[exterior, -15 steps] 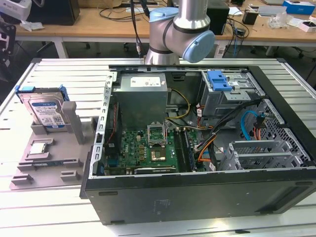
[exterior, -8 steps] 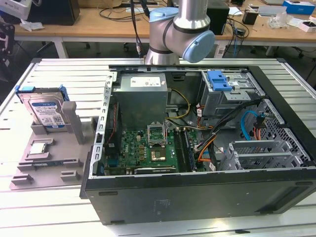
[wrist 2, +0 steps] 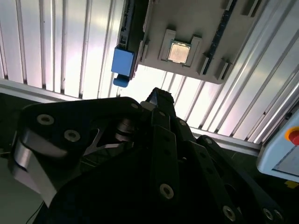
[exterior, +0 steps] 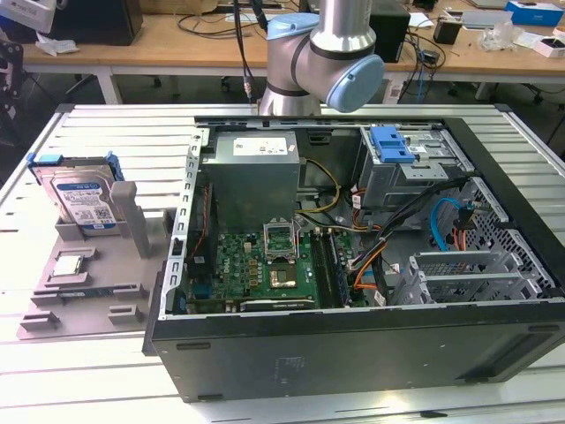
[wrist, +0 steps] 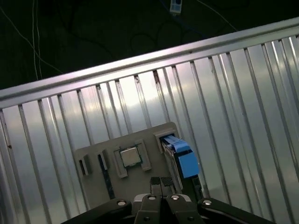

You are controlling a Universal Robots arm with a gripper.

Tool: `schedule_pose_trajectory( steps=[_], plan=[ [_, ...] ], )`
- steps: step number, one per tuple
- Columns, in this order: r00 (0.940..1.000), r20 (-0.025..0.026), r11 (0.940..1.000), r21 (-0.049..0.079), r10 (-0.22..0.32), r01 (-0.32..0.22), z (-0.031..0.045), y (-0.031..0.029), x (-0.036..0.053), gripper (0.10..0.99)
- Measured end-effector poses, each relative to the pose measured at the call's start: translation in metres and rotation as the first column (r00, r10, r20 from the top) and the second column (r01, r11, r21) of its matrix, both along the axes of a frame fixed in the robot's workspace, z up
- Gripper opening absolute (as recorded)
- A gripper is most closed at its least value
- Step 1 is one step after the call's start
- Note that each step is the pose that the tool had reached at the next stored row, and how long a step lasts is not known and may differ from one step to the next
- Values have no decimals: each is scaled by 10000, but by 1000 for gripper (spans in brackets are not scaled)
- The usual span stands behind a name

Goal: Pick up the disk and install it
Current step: 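Pick up the disk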

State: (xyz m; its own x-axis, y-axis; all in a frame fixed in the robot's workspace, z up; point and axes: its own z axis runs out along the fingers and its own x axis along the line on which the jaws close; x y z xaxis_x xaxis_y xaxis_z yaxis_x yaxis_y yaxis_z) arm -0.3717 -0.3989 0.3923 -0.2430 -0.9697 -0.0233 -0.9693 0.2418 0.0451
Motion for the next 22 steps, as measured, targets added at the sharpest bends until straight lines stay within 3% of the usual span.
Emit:
schedule_pose_trajectory(
  steps=[7, 14, 22],
  plan=[
    [9972, -1, 9972, 0, 752, -752, 0, 0, 0, 106],
    [9904, 1, 9904, 0, 1380, -1380, 0, 0, 0, 106],
    [9739, 0, 9739, 0, 2271, -2271, 0, 0, 0, 106]
  ],
)
